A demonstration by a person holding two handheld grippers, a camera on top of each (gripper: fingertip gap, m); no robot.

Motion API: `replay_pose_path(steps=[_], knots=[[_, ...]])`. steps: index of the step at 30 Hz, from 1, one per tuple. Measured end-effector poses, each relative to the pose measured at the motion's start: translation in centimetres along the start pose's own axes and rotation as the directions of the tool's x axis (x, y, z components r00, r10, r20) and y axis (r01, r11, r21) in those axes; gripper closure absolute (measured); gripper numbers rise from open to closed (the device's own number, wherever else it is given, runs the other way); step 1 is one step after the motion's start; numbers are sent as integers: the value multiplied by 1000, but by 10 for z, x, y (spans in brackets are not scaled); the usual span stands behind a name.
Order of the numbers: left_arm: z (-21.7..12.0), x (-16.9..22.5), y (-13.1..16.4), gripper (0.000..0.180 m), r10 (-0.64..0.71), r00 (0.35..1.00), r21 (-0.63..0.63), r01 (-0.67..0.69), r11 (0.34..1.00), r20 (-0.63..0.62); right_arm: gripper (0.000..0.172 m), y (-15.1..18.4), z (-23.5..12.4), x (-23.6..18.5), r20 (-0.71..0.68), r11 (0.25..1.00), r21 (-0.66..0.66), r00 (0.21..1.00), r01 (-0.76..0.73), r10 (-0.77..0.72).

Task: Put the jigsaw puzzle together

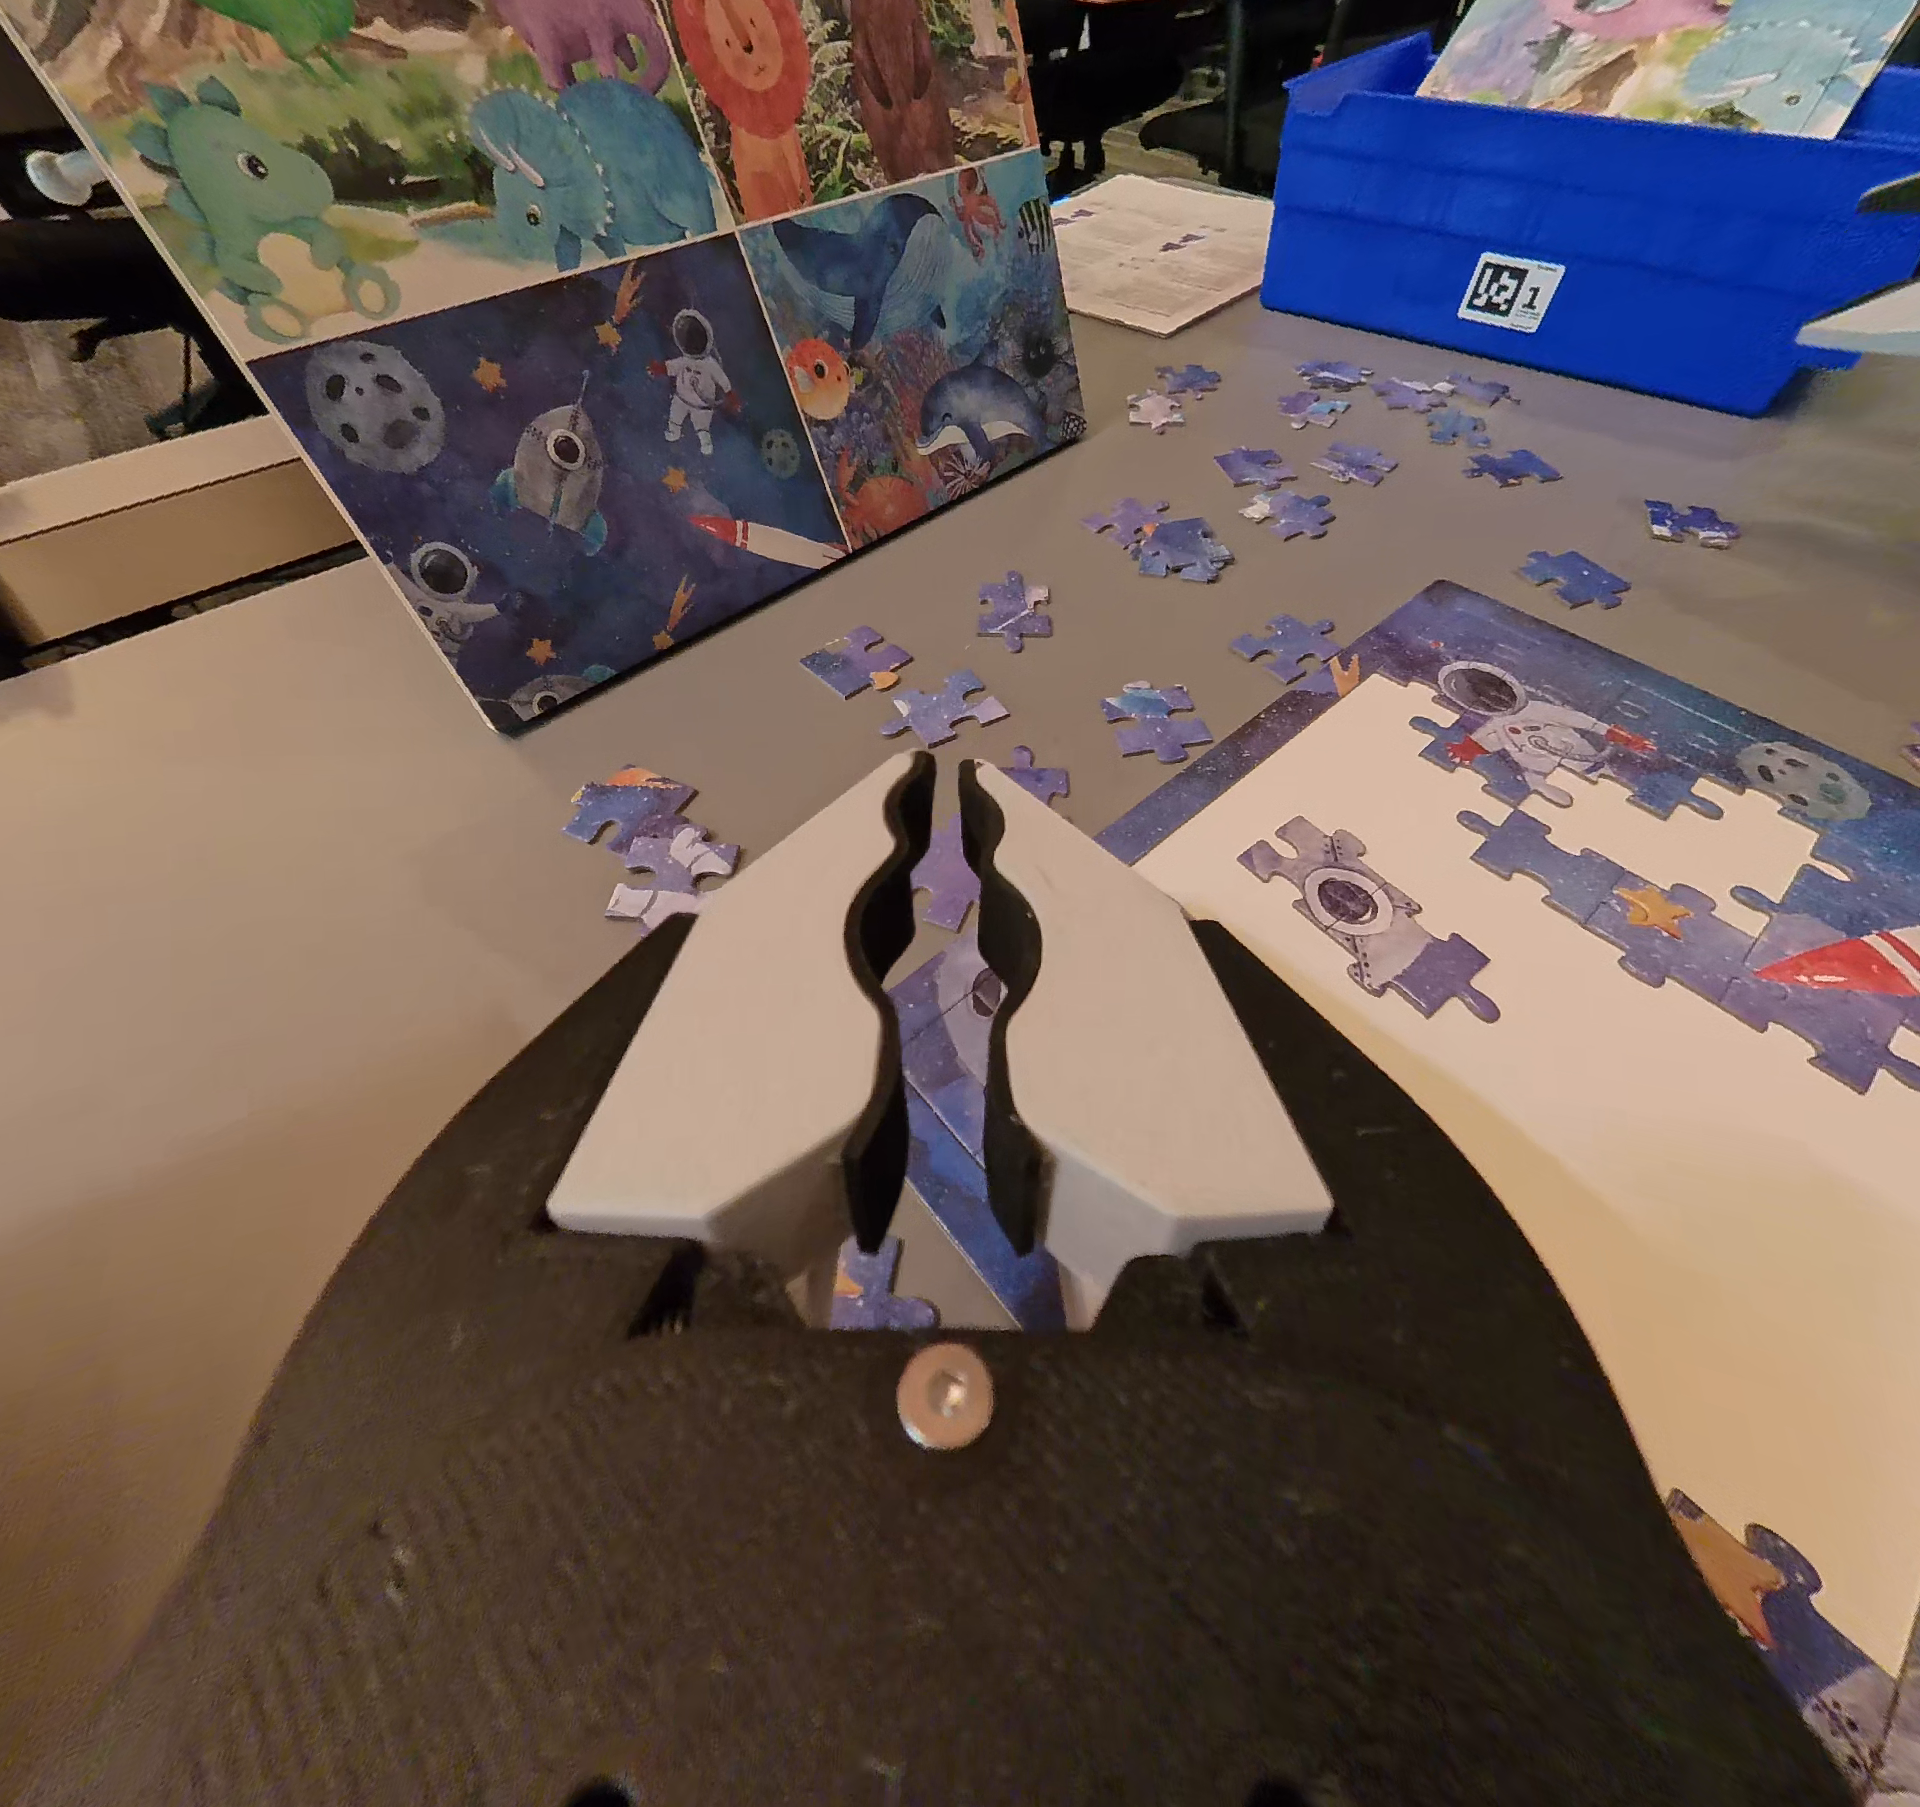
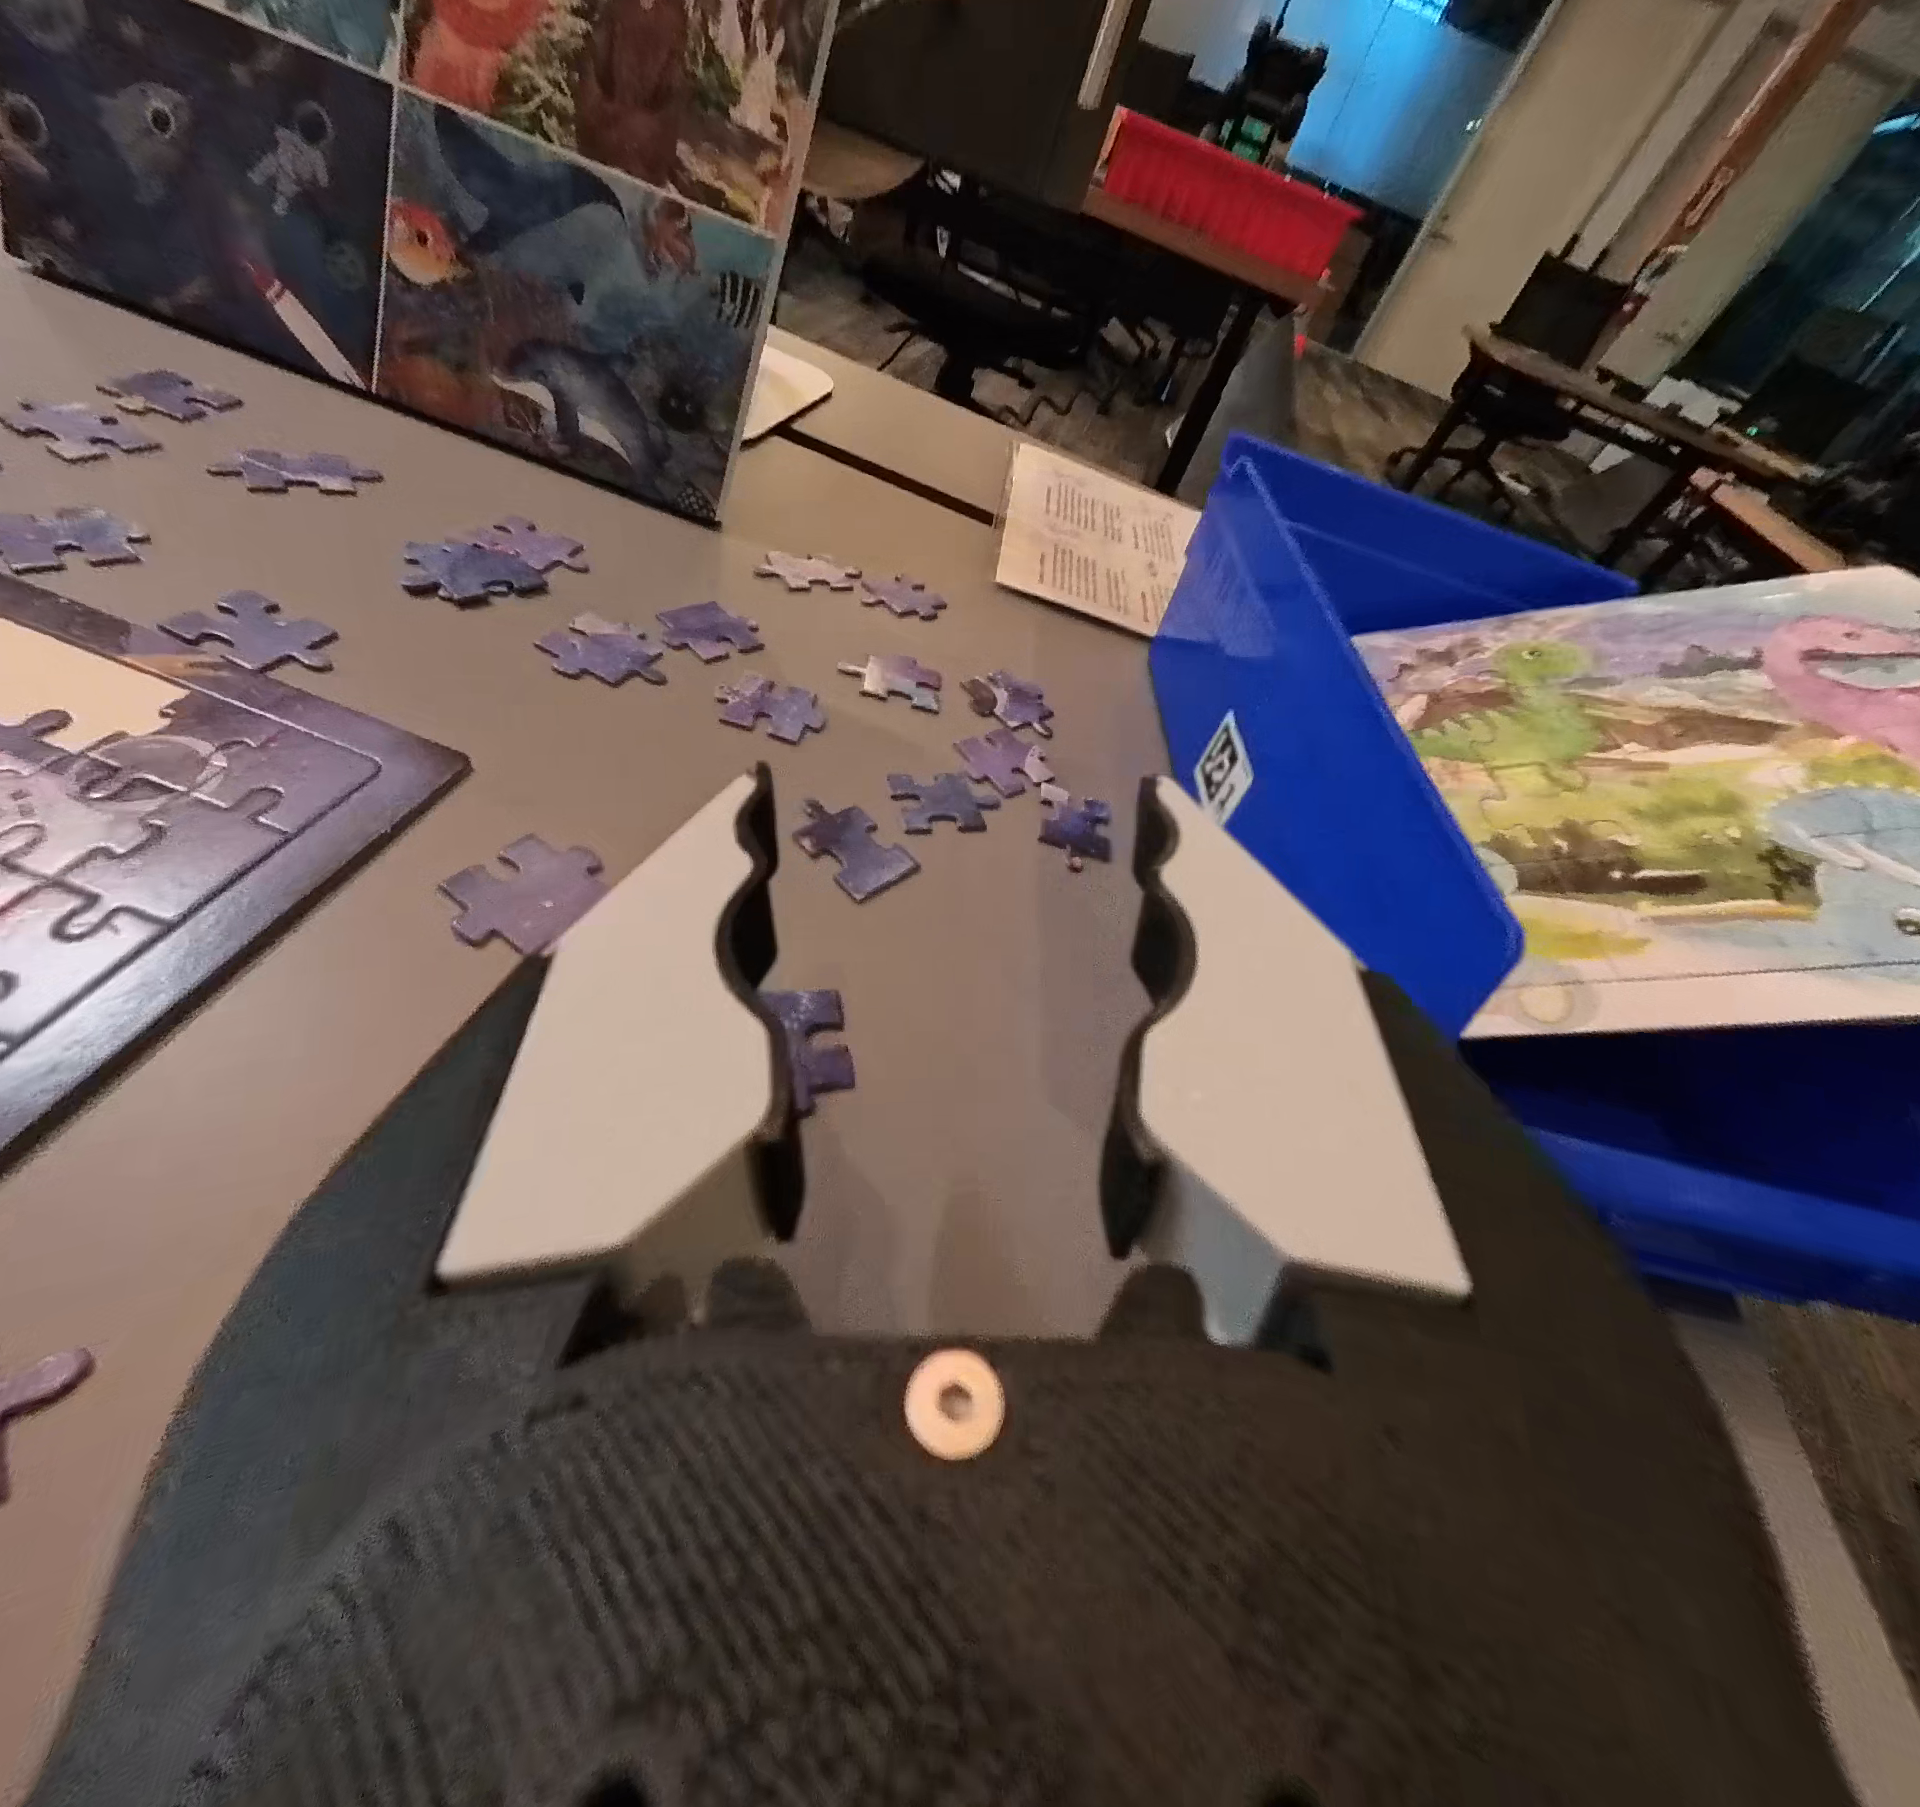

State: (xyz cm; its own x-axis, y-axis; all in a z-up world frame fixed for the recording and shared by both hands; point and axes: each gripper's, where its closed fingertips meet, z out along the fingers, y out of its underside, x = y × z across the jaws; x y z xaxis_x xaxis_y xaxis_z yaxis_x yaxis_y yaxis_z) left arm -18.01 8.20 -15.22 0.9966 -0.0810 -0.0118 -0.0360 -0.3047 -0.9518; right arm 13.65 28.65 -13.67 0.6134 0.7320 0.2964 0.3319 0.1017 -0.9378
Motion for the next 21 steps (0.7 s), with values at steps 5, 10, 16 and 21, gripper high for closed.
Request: replay_pose_path(steps=[5,10,16,21], knots=[[-2,-7,-6,153,0,999,34,-2,999,50,107,-1,-1,-5,24,1000,18,1000,8,-9],[1,-13,-3,112,-42,997,24,40,999,71,139,8,3,-15,85,999,-30,996,25,-23],[0,-12,-2,117,-33,997,19,32,999,70,170,20,9,-17,89,992,-93,993,80,-72],[1,-9,2,160,8,998,-16,-7,1000,68,118,20,11,-9,25,993,-98,998,62,-60]])
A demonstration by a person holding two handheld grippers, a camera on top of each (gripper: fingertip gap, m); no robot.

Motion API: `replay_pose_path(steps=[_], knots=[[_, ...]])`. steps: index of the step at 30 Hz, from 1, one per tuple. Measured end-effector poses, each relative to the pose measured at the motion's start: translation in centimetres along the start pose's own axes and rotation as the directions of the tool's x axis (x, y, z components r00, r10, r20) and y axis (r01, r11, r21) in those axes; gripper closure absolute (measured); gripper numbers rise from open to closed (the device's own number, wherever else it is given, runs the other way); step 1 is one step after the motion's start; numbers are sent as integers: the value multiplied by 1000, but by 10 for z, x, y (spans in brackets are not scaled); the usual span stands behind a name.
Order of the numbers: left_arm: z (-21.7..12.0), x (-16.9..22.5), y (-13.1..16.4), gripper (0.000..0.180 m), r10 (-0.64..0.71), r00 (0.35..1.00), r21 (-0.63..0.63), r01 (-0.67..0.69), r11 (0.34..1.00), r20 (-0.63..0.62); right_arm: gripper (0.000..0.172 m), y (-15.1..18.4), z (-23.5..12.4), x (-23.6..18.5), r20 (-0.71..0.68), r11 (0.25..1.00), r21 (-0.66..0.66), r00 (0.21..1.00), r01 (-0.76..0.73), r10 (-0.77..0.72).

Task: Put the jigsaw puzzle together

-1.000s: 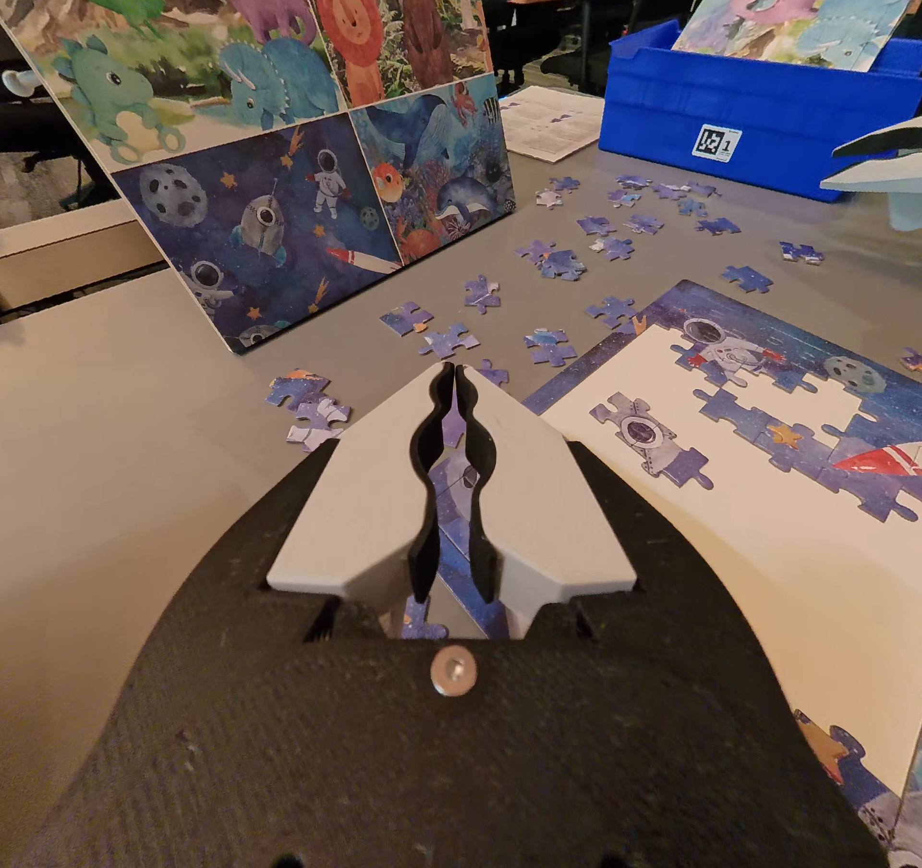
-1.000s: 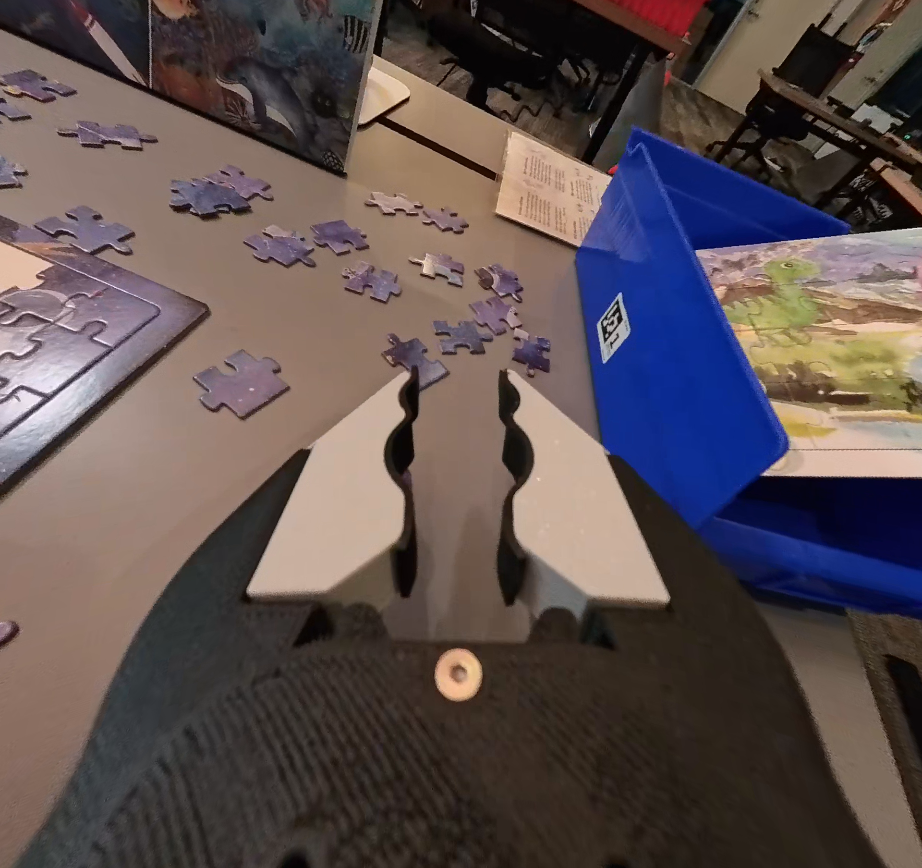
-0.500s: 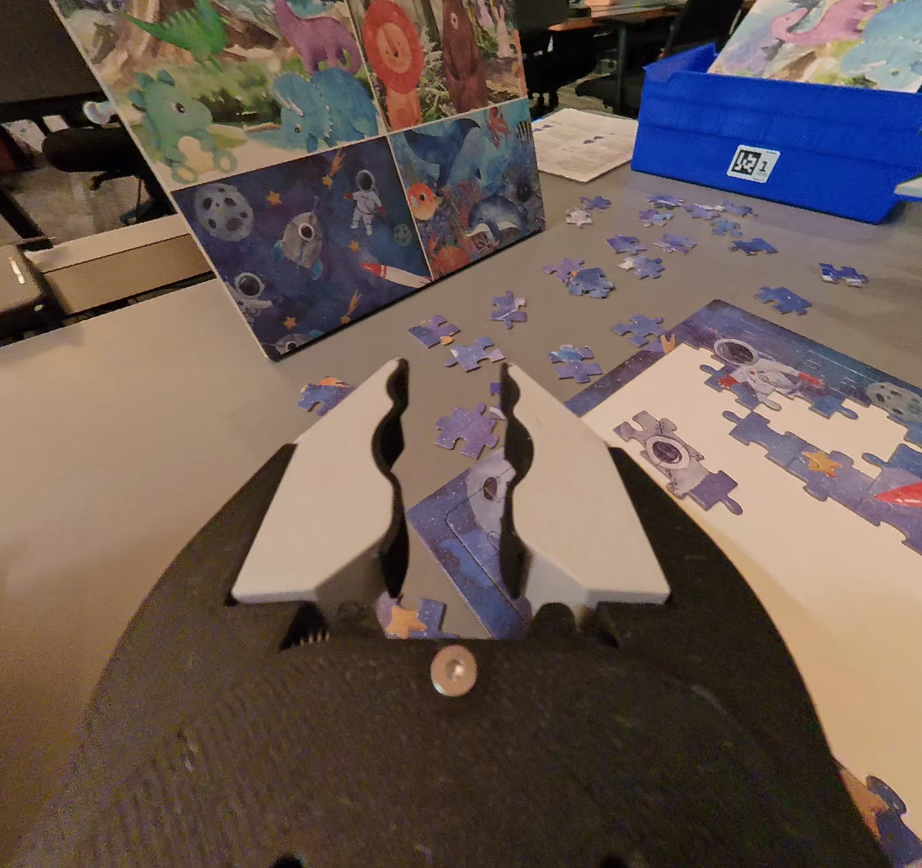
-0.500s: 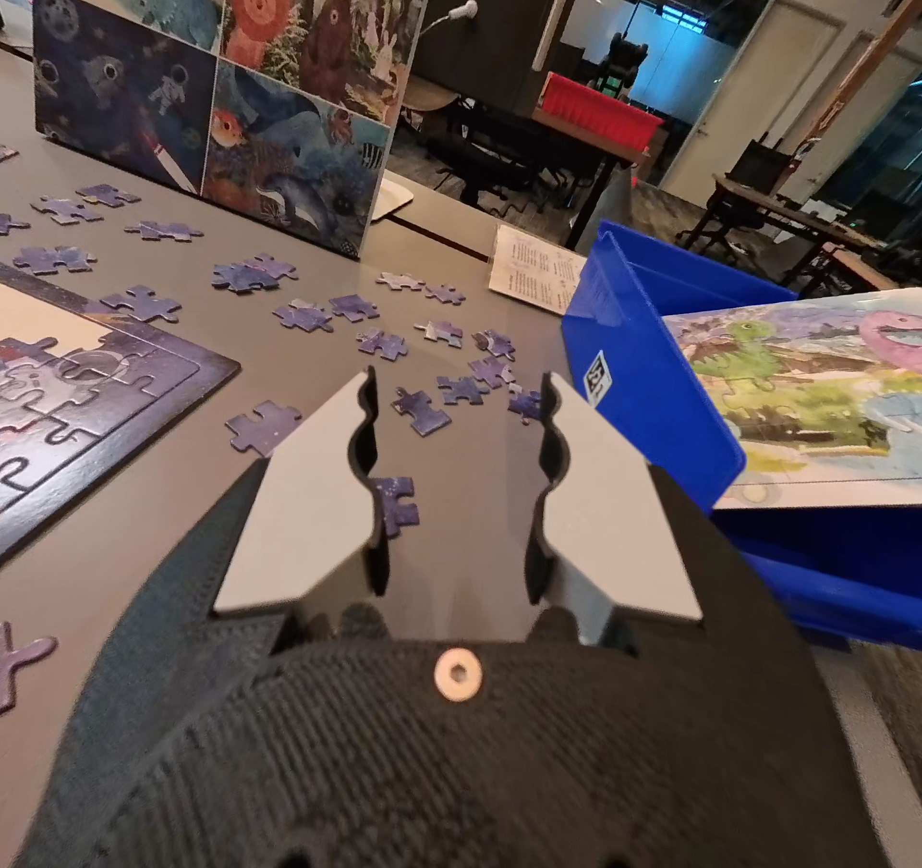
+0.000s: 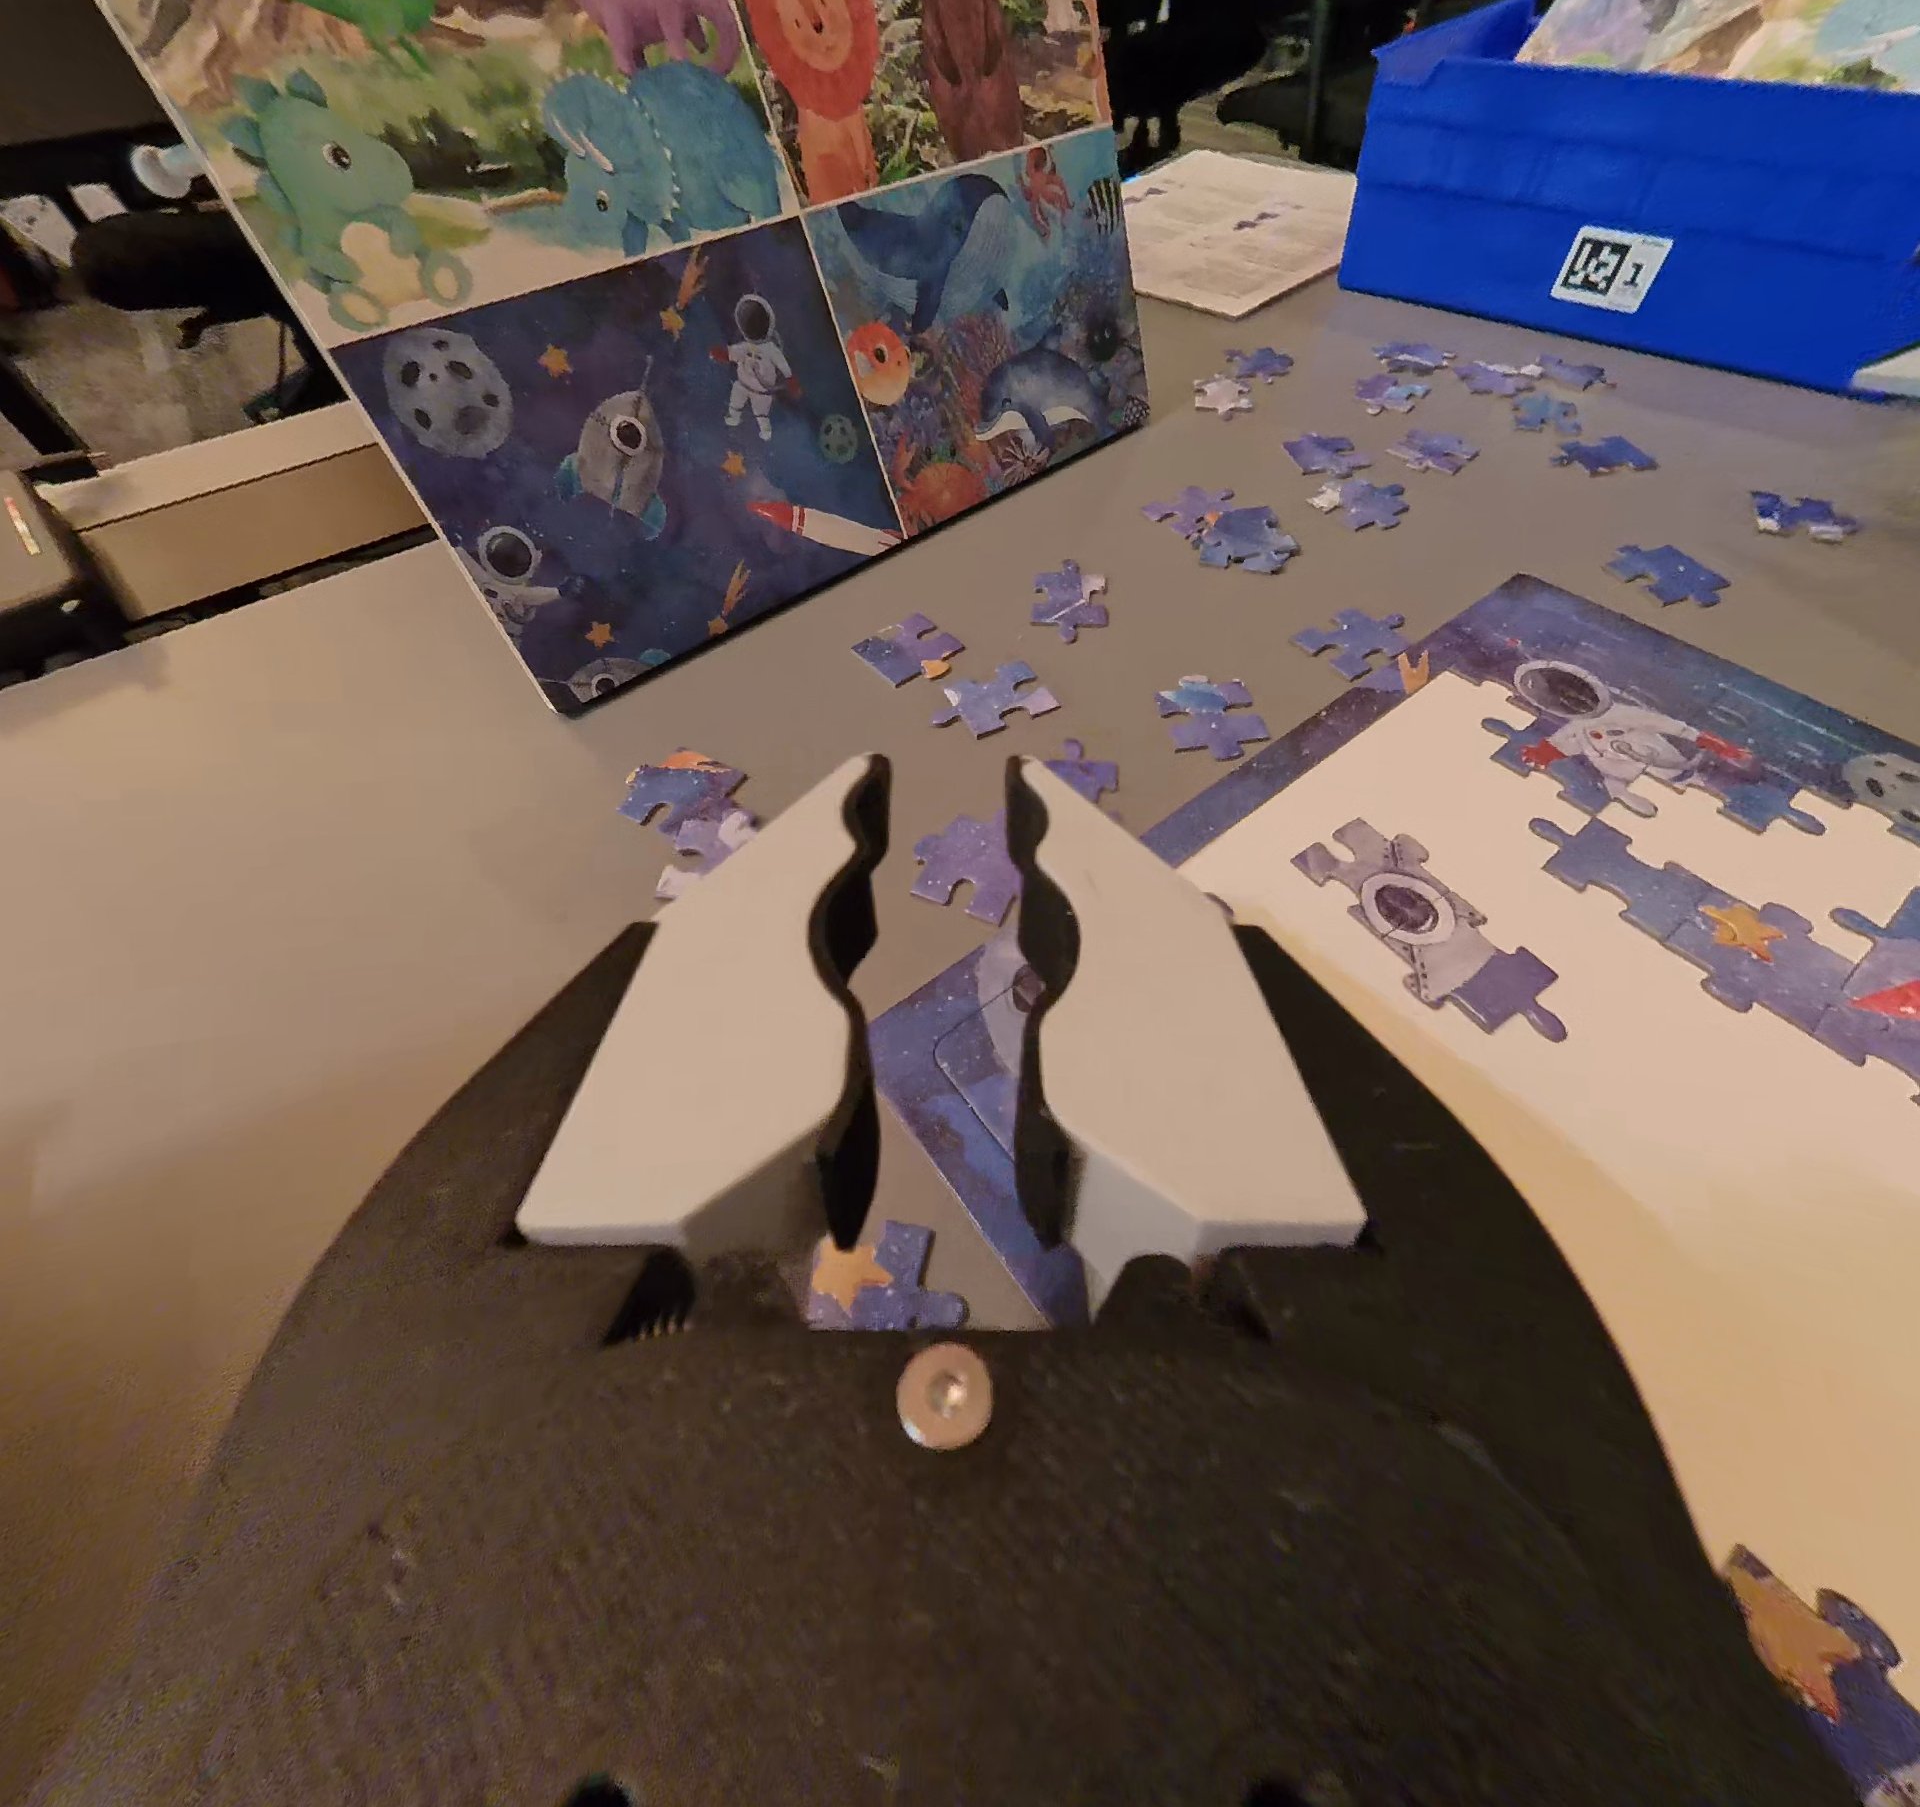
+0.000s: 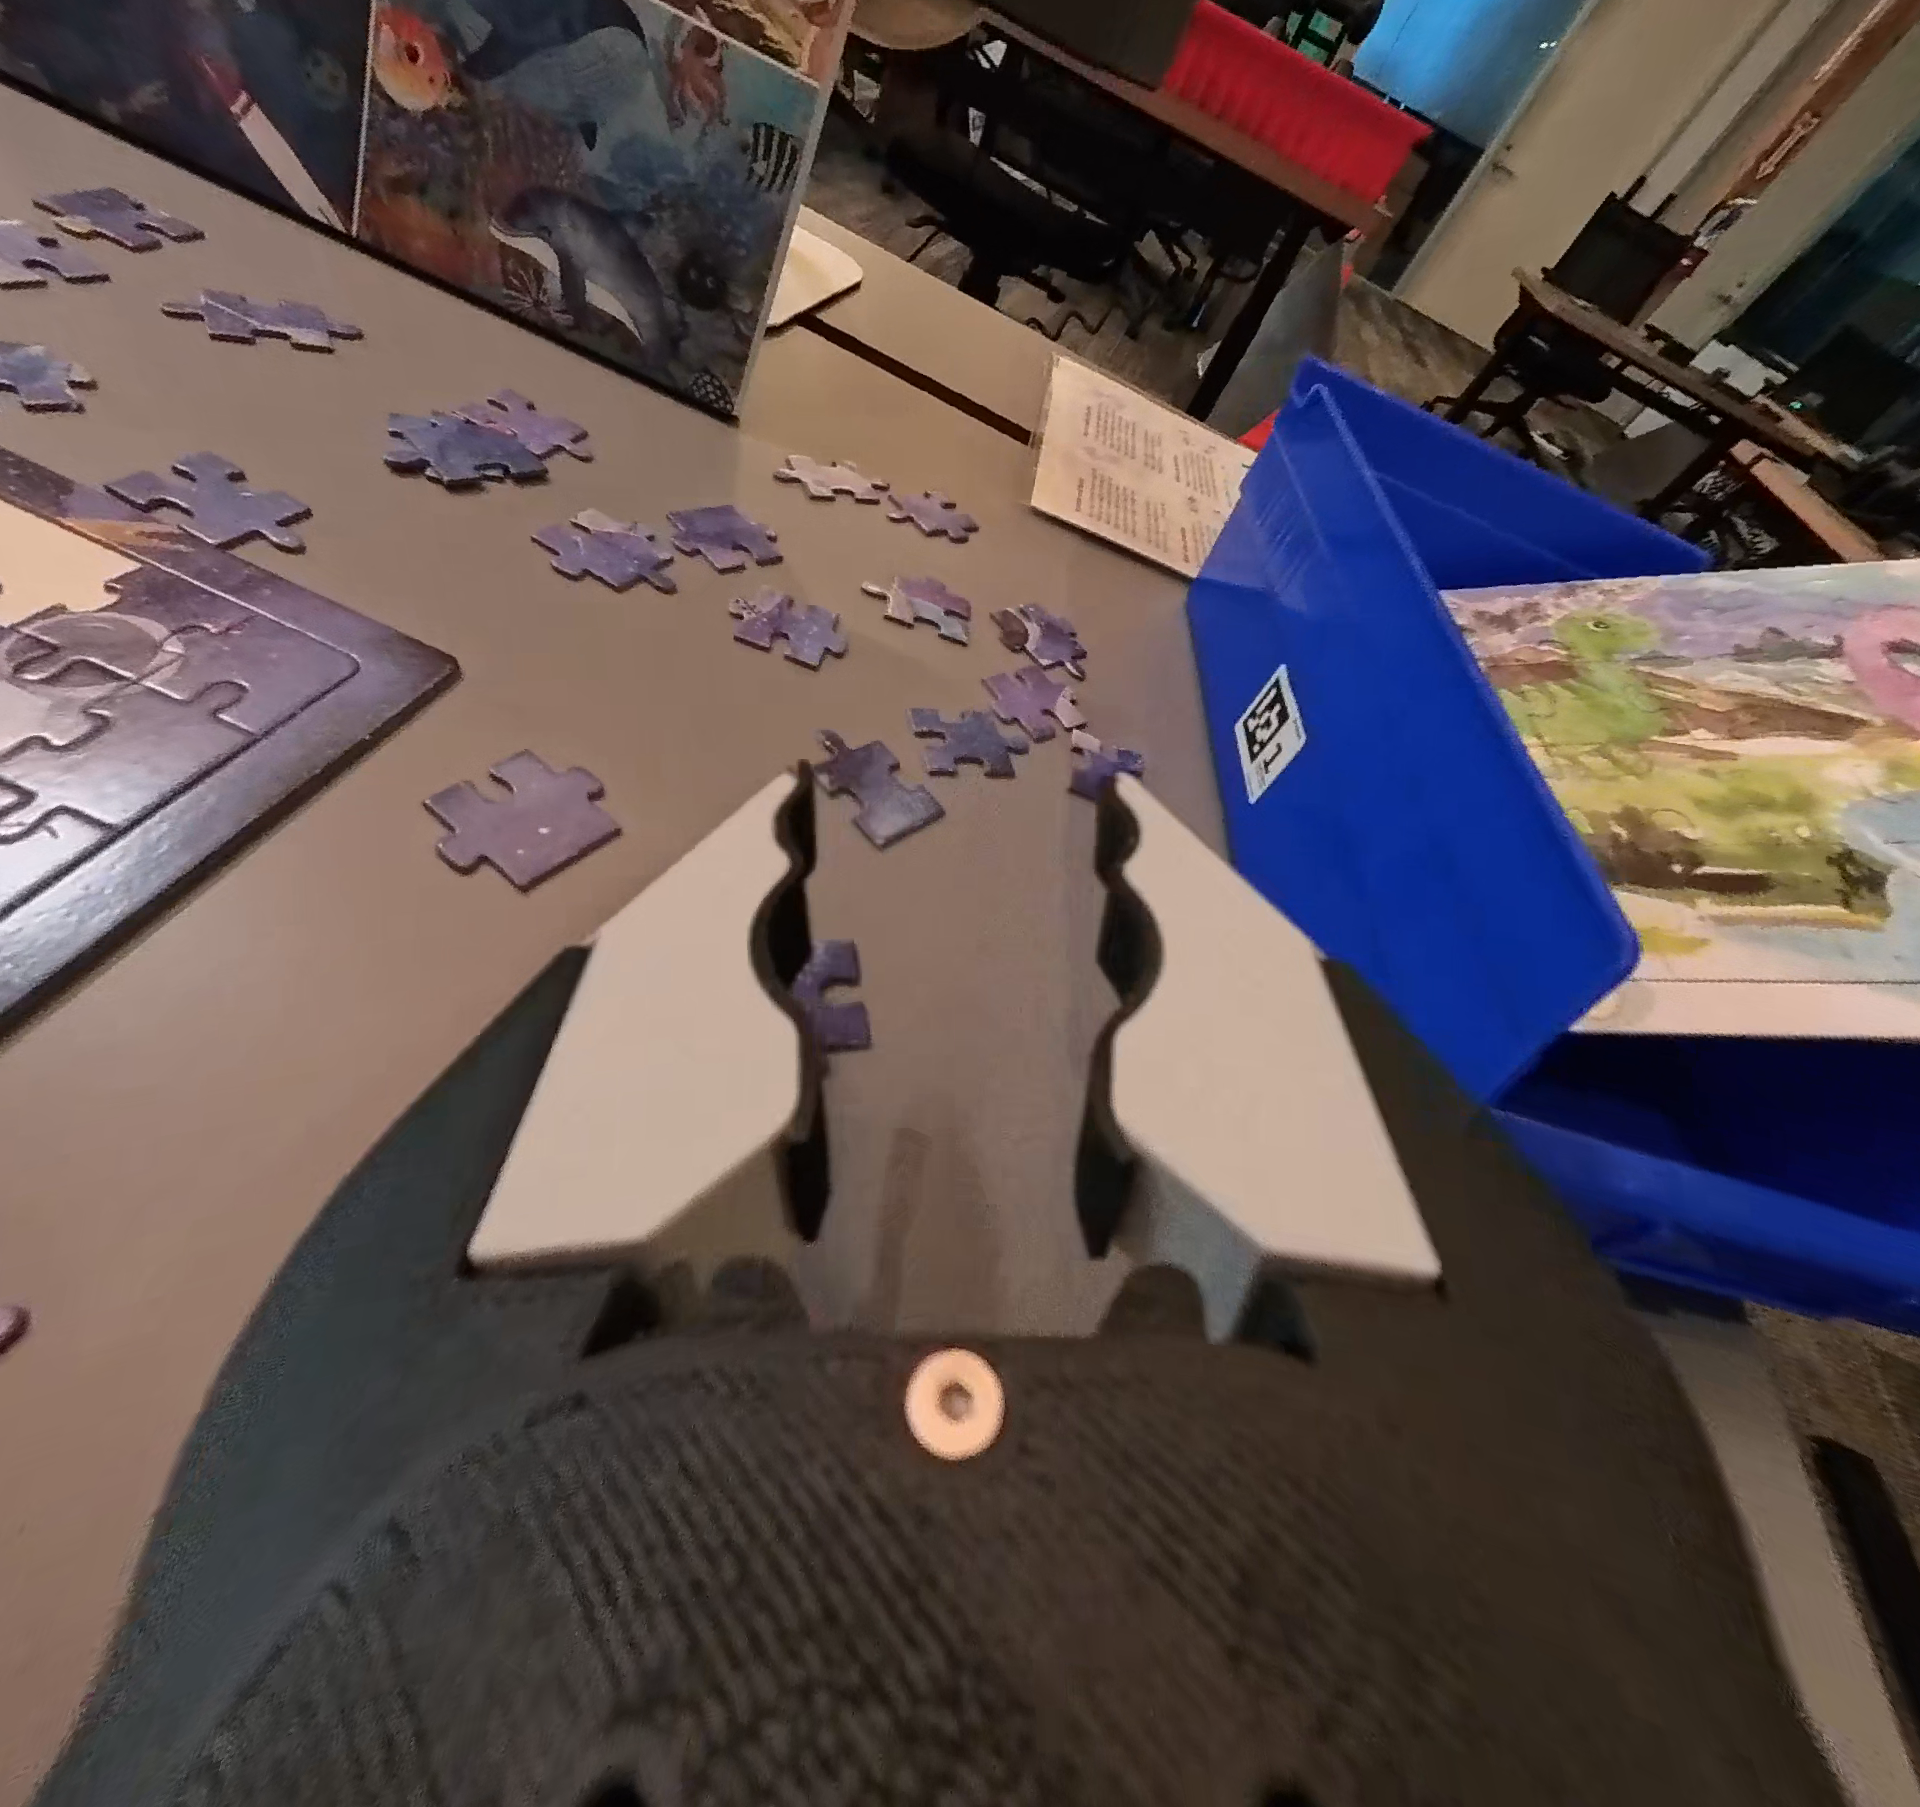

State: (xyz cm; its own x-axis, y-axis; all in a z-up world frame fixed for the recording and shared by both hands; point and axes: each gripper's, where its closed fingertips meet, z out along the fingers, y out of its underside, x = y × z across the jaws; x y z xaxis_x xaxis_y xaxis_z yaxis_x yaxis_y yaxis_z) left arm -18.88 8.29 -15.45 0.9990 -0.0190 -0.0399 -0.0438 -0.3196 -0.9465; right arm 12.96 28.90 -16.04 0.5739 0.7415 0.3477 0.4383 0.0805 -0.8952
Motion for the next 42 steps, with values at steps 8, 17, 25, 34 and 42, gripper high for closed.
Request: replay_pose_path(steps=[8,17,25,34,42], knots=[[4,-9,6,180,60,993,-50,-55,997,99,108,3,2,-4,14,999,-22,1000,28,-28],[3,-11,-3,180,26,995,-7,-26,1000,99,158,13,-1,0,-2,996,-58,997,72,-72],[4,-5,-10,180,37,996,16,-38,999,75,172,11,-3,15,-60,998,-33,997,53,-54],[-5,2,-4,180,44,997,13,-45,999,60,171,13,-8,27,-134,995,-43,986,96,-100],[-4,1,1,180,3,999,-2,-3,1000,46,165,13,-5,16,-85,991,-49,988,123,-127]])
